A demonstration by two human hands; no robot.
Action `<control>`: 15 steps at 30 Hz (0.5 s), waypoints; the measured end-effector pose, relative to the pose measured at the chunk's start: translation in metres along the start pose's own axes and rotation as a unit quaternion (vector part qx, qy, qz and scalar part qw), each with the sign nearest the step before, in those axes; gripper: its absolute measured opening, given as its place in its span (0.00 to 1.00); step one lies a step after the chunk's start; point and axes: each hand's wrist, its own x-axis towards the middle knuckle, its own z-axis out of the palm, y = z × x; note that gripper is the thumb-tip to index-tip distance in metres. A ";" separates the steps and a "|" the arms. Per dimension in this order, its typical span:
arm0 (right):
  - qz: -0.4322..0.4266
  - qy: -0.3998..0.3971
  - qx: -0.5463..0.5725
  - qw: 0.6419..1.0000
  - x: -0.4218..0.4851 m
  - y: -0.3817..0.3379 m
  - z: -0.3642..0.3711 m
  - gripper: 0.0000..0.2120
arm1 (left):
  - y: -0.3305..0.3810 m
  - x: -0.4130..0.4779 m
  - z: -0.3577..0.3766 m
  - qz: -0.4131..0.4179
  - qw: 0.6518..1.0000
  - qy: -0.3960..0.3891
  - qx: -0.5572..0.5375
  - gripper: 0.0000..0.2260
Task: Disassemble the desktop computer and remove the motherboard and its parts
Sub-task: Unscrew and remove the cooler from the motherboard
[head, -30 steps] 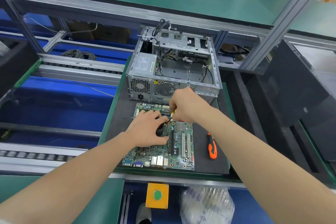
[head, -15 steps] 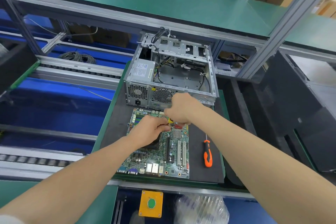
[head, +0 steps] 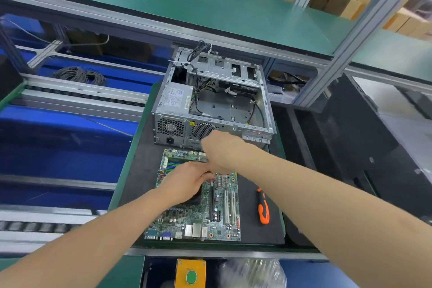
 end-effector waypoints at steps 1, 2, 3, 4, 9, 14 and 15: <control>-0.031 0.013 -0.018 0.999 0.001 0.000 0.000 0.15 | -0.001 0.000 0.000 -0.008 1.000 -0.002 -0.001 0.11; -0.061 0.021 -0.048 0.997 0.002 -0.002 -0.002 0.15 | -0.002 0.000 0.000 -0.016 1.000 -0.005 0.001 0.11; -0.095 0.026 -0.082 0.992 0.001 -0.004 -0.004 0.13 | -0.003 0.000 0.000 -0.020 1.000 -0.009 0.006 0.13; -0.132 0.031 -0.112 0.984 0.000 -0.005 -0.005 0.12 | -0.003 0.000 0.000 -0.021 1.000 -0.012 0.013 0.14; -0.286 0.057 -0.256 0.922 -0.006 0.006 -0.006 0.04 | 0.002 -0.001 -0.004 -0.030 0.999 -0.023 0.013 0.13; -0.340 0.089 -0.290 0.890 -0.008 0.017 0.003 0.06 | 0.010 -0.002 -0.007 -0.061 0.998 -0.029 0.004 0.11; -0.311 0.095 -0.247 0.913 -0.009 0.015 0.004 0.05 | 0.011 -0.003 -0.007 -0.061 0.998 -0.030 0.010 0.11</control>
